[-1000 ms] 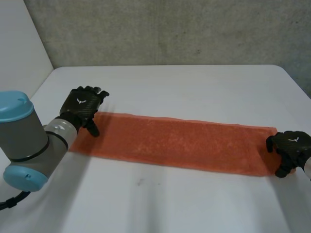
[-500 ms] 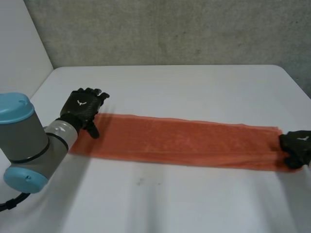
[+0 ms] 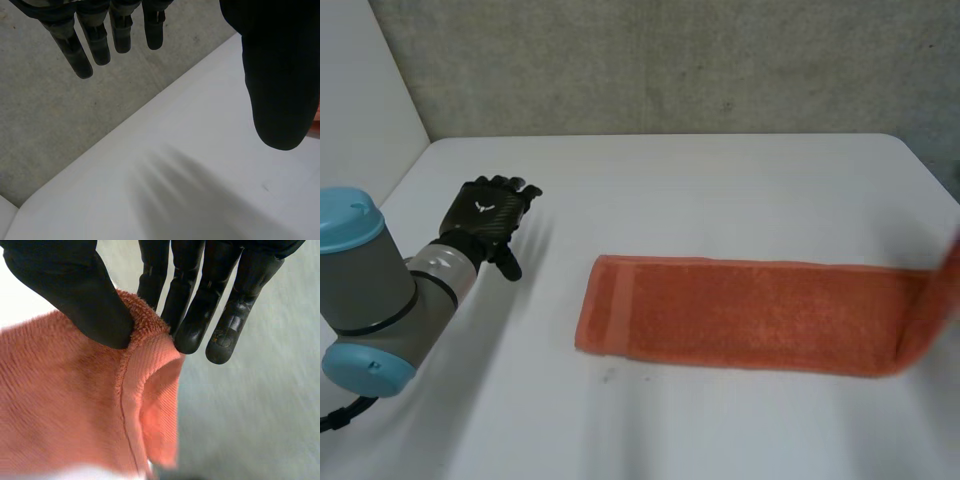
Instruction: Fold the laundry
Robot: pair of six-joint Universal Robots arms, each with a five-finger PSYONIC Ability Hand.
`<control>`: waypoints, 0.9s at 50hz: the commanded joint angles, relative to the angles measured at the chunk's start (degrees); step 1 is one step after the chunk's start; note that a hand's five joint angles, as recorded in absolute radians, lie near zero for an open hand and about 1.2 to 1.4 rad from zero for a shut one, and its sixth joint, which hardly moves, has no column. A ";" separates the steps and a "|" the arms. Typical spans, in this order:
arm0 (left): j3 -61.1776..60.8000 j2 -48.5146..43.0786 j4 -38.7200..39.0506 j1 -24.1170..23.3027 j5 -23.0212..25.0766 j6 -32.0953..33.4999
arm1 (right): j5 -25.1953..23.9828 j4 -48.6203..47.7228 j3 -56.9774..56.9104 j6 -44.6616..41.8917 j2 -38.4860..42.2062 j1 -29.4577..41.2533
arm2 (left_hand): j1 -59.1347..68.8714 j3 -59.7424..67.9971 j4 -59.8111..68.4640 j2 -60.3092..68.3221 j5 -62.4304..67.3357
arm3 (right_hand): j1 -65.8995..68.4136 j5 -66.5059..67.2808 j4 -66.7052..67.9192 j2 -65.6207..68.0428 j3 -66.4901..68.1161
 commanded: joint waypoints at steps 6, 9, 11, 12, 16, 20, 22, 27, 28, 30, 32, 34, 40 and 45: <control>-0.17 0.63 0.00 0.17 -0.20 -0.13 | 1.73 0.15 -13.21 3.54 10.19 41.65 | -1.45 -1.87 -1.44 -1.38 -2.55 | 25.10 14.60 11.93 13.06 11.89; -0.35 0.63 0.00 0.09 -0.11 -0.13 | 1.55 0.41 -14.45 3.45 14.94 47.64 | -1.45 -1.87 -1.44 -1.38 -2.55 | 25.10 14.60 11.93 13.06 11.89; -0.35 0.63 0.00 0.09 -0.11 -0.13 | 1.38 0.24 -14.53 3.19 18.79 51.14 | -1.45 -1.87 -1.44 -1.38 -2.55 | 25.10 14.60 11.93 13.06 11.89; -0.43 0.63 0.00 0.09 -0.11 -0.13 | 1.38 0.06 -14.53 3.19 20.04 52.12 | -1.45 -1.87 -1.44 -1.38 -2.55 | 25.10 14.60 11.93 13.06 11.89; -0.43 0.63 0.00 0.00 -0.11 -0.22 | 1.99 0.06 -15.15 2.66 23.83 53.98 | -1.45 -1.87 -1.44 -1.38 -2.55 | 9.95 -0.55 -3.22 -2.09 -3.26; -0.52 0.63 0.00 -0.44 -0.02 -0.13 | 5.50 -0.03 -14.45 2.92 22.78 53.10 | -1.45 -1.87 -1.44 -1.38 -2.55 | -34.33 -44.83 -47.51 -46.37 -47.55; -0.52 0.63 0.00 -0.62 0.24 -0.13 | 7.43 0.24 -13.75 3.27 21.20 52.57 | -1.45 -1.87 -1.44 -1.38 -2.55 | -43.42 -53.92 -56.60 -55.46 -56.64; -0.61 0.99 0.00 -1.67 0.50 -0.22 | 10.60 0.85 -9.55 3.80 14.28 45.40 | -1.45 -1.87 -1.44 -1.38 -2.55 | -44.90 -55.40 -58.07 -56.94 -58.11; -0.61 0.99 0.00 -1.67 0.51 -0.22 | 10.61 0.85 -9.52 3.80 14.25 45.37 | -1.45 -1.87 -1.44 -1.38 -2.55 | -44.90 -55.40 -58.07 -56.94 -58.11; 0.00 1.16 0.00 -4.57 0.68 -0.22 | 9.73 1.29 -3.58 5.03 8.65 39.94 | -1.45 -1.87 -1.44 -1.38 -2.55 | -44.90 -55.40 -58.07 -56.94 -58.11; 0.18 1.16 0.00 -5.45 0.68 -0.31 | 8.94 1.29 -0.59 5.99 6.54 37.74 | -1.45 -1.87 -1.44 -1.38 -2.55 | -44.90 -55.40 -58.07 -56.94 -58.11; 0.71 0.81 0.18 -8.78 0.68 -0.13 | 7.71 1.29 2.78 7.06 4.67 35.70 | -1.45 -1.87 -1.44 -1.38 -2.55 | -44.90 -55.40 -58.07 -56.94 -58.11; 1.76 -1.12 0.27 -12.30 0.42 -0.05 | 1.47 0.85 16.92 8.73 -0.95 23.93 | -1.45 -1.87 -1.44 -1.38 -2.55 | -34.91 -45.41 -48.08 -46.95 -48.12; 2.03 -1.65 0.00 -13.19 0.15 -0.13 | -2.31 0.15 21.85 9.08 -0.96 19.09 | -1.45 -1.87 -1.44 -1.38 -2.55 | -23.47 -33.97 -36.65 -35.51 -36.69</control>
